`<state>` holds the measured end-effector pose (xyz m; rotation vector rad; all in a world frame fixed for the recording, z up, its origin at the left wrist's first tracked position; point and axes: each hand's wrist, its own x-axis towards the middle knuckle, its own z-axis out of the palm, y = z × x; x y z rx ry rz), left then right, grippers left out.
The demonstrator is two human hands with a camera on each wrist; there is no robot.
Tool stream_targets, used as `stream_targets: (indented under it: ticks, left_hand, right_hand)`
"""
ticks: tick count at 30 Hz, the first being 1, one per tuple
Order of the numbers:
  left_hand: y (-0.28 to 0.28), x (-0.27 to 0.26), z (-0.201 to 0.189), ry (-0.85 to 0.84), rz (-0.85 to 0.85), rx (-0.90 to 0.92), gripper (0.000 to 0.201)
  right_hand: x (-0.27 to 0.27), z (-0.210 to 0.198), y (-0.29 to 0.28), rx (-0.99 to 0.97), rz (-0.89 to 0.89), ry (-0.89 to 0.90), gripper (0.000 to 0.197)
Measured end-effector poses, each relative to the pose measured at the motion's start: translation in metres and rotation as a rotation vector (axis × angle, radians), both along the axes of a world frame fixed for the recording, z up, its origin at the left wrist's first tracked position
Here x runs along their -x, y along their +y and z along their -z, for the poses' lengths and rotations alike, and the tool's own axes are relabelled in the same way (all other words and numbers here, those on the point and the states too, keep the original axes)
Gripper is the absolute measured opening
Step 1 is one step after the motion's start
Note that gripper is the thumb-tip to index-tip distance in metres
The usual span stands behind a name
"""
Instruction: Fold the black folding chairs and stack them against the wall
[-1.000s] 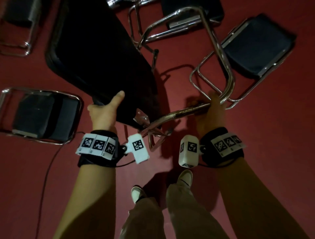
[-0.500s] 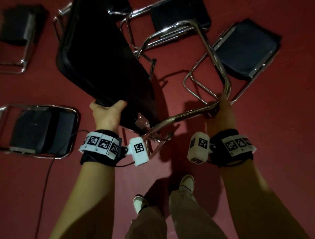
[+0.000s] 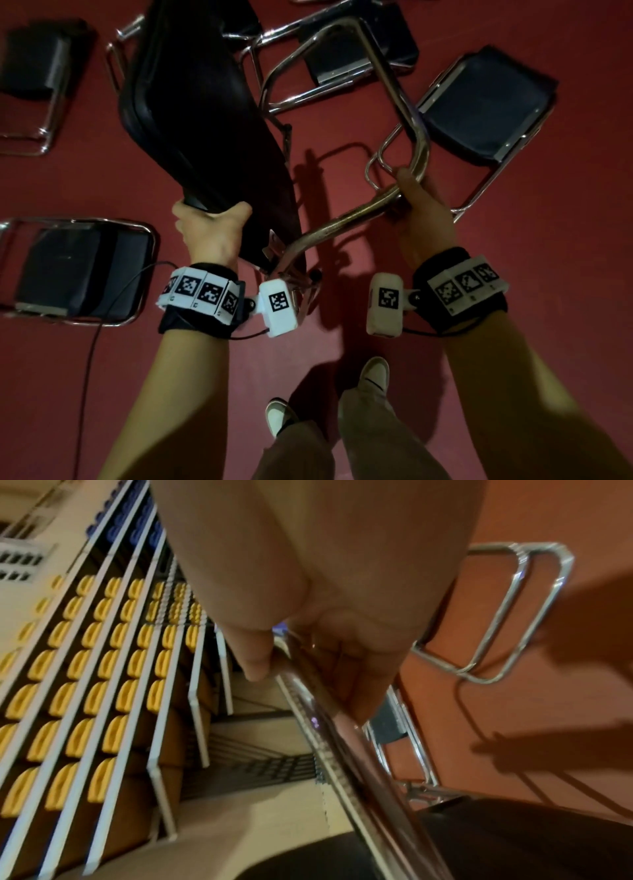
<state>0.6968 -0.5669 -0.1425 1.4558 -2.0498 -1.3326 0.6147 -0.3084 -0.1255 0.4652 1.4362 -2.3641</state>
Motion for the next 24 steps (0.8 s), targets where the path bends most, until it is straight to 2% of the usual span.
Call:
stream_targets:
  ticks: [9,12,14,17,20,24]
  left_hand:
    - [-0.017,-0.016,-0.008,0.048,0.057,0.04,0.082]
    - [-0.017,-0.02,-0.009,0.055,0.056,0.055,0.081]
    - [-0.019,-0.022,-0.008,0.038,0.063,0.062,0.081]
    - [-0.024,-0.027,-0.007,0.025,0.047,0.073,0.083]
    - [-0.025,-0.029,-0.005,0.016,0.049,0.096,0.083]
    - [-0.024,-0.029,-0.006,-0.004,0.067,0.123,0.088]
  right_hand:
    - [-0.001,-0.015,-0.024,-0.072,-0.239,0.109,0.012]
    - [-0.002,-0.025,-0.038,-0.085,-0.305,0.142,0.029]
    - [-0.002,-0.029,-0.046,-0.089,-0.333,0.152,0.033]
    - [-0.006,-0.032,-0.052,-0.092,-0.36,0.171,0.028]
    - [-0.008,-0.036,-0.057,-0.096,-0.395,0.217,0.008]
    - [-0.01,-0.045,-0.066,-0.098,-0.472,0.298,0.008]
